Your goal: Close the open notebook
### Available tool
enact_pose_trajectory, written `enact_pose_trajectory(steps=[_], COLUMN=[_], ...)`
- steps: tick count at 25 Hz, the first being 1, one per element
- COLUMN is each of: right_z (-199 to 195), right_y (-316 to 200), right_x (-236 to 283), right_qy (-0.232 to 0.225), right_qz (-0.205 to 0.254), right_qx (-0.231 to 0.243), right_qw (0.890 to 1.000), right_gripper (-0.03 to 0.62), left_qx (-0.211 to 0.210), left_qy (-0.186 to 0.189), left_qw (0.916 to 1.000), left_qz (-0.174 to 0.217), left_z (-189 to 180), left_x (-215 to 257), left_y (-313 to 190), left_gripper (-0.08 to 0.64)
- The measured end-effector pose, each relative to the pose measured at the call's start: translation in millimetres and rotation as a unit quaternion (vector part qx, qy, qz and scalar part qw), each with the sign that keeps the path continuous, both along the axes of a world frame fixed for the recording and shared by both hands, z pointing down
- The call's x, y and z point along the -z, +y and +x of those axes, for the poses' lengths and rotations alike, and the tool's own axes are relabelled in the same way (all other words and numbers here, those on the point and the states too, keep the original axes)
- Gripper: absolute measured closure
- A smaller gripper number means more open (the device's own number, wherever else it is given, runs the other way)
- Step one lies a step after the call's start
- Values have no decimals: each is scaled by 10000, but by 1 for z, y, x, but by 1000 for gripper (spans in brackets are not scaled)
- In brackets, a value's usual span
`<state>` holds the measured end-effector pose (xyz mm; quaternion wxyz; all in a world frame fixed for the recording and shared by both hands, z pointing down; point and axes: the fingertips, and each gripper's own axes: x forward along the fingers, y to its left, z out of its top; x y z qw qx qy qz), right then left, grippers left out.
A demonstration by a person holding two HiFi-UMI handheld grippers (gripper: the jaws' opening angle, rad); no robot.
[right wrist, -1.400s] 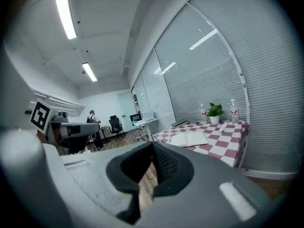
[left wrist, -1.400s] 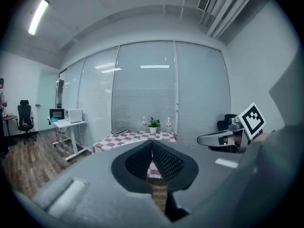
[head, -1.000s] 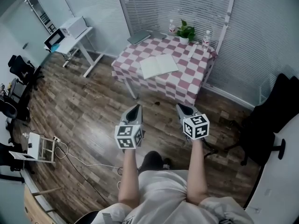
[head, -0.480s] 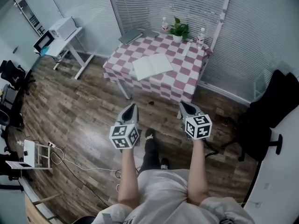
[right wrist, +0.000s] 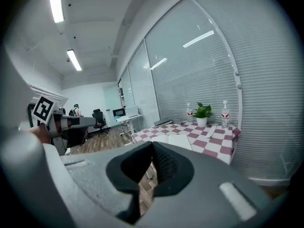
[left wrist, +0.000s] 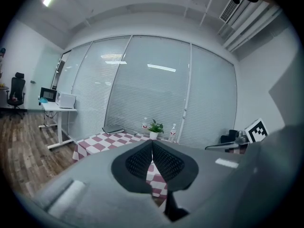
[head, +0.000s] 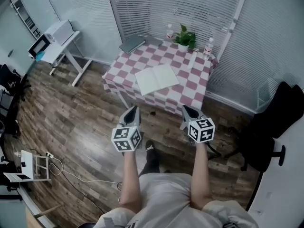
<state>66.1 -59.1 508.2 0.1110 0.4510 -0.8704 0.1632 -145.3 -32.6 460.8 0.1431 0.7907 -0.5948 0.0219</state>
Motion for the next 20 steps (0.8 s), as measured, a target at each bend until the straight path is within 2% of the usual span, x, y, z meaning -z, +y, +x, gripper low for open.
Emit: enact_pose_trajectory(steps=[7, 13, 20], right_z=[-47, -71, -105], right_y=[-83, -142, -190], right_x=[5, 14, -4], right_qy=[-45, -17, -94], right_qz=[2, 56, -61], right_qx=[26, -91, -177], right_qw=[10000, 9999, 9998], right_gripper=[592, 592, 592], left_qx=[87, -48, -189], left_qy=[19, 88, 29], left_qw=[10000, 9999, 9997], left_qz=[-1, 36, -142], left_z=[-47, -69, -95], left_x=[6, 10, -17], left_y=[-89, -154, -204], left_gripper=[552, 552, 552])
